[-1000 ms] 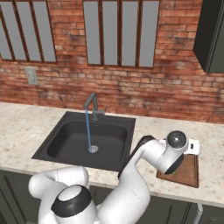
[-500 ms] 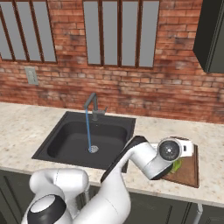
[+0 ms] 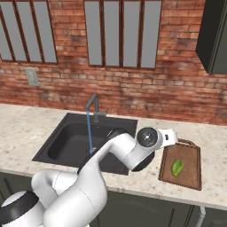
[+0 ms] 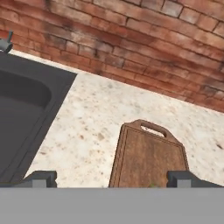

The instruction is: Pick the mango from the sink and place it on the cutting board to airdry. Then turn off the sink faucet.

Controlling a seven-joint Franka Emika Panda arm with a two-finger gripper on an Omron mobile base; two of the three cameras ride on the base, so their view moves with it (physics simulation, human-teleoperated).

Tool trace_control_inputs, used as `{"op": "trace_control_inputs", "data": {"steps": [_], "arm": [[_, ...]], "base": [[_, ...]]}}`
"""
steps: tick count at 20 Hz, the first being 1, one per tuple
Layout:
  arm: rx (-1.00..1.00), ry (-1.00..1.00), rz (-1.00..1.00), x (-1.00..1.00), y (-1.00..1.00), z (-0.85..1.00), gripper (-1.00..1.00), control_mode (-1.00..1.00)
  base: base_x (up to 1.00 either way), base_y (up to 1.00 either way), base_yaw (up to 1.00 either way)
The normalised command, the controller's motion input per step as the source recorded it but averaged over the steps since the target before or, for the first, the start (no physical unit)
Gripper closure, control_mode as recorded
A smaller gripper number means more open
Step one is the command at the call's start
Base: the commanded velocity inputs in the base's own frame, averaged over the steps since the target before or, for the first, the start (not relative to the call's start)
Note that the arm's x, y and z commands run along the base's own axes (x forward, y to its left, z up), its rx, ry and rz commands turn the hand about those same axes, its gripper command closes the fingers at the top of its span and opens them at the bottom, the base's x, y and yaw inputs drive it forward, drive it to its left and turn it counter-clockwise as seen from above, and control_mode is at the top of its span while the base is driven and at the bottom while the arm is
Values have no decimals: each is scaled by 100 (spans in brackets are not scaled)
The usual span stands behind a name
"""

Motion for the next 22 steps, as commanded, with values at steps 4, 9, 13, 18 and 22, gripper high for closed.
{"op": "trace_control_inputs", "data": {"steps": [4,9,13,18,22], "arm": [[-3,2,21,-24,22,29,-100,-100],[-3,1,23,-19,34,29,-100,-100],[-4,0,17,-14,46,26,-100,-100],[-5,0,15,-12,47,22,-100,-100],[-5,0,16,-14,41,18,-100,-100]], "base": [[0,0,0],[0,0,0],[0,0,0],[0,0,0],[0,0,0]]}}
